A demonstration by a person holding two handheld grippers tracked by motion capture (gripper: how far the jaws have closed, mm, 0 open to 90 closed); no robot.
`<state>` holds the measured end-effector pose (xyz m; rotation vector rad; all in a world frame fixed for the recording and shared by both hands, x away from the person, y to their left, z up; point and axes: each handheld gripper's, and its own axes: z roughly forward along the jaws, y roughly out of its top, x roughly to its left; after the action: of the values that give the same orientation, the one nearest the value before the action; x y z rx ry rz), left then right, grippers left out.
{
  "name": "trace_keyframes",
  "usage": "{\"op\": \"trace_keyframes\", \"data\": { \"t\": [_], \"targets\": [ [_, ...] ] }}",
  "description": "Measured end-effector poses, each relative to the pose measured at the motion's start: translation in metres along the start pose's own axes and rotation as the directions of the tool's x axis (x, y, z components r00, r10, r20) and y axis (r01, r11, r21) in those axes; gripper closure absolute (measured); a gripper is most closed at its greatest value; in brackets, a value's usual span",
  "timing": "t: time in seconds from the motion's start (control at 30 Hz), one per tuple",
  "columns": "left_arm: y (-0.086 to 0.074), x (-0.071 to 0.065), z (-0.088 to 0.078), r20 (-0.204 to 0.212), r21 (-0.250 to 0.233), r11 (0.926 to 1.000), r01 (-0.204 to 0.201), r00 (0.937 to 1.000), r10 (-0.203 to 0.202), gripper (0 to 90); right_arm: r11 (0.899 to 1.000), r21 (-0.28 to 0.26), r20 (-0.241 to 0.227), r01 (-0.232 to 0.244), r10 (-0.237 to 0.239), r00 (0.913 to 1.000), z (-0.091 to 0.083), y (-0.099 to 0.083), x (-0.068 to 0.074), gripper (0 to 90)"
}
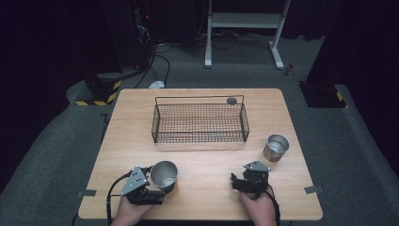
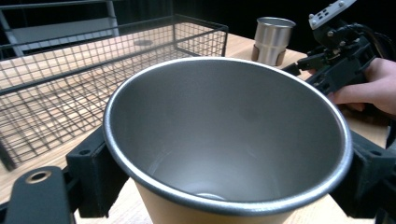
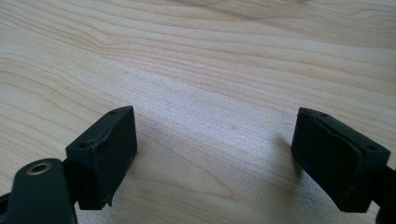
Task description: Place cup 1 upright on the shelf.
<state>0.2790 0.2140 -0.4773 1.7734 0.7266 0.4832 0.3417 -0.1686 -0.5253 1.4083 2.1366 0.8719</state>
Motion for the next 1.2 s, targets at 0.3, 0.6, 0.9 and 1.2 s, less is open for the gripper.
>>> {"op": "trace_keyframes", "data": {
  "t": [0.3, 0.6, 0.9, 1.2],
  "targets": [
    [0.001, 0.003, -0.004, -0.025, -0.011, 0.9999, 0.012, 0.9996, -0.012, 13.6, 1.0, 0.0, -0.001, 0.0, 0.0, 1.0, 0.0, 0.0, 0.0, 14.1],
    [0.003, 0.005, -0.009, -0.05, -0.026, 0.9994, 0.021, 0.9985, -0.022, 13.6, 1.0, -0.001, -0.007, 0.006, -0.006, 1.0, 0.001, 0.001, 0.0, 14.2],
    [0.006, 0.008, -0.005, -0.077, -0.02, 0.9993, 0.033, 0.9964, -0.034, 13.6, 1.0, 0.002, -0.015, 0.011, -0.011, 0.9998, 0.001, 0.001, -0.001, 14.3],
    [0.014, 0.01, 0.003, -0.129, -0.02, 0.9986, 0.049, 0.9903, -0.051, 13.6, 1.0, 0.001, -0.026, 0.02, -0.02, 0.9995, 0.001, 0.001, -0.002, 14.2]
  ]
}}
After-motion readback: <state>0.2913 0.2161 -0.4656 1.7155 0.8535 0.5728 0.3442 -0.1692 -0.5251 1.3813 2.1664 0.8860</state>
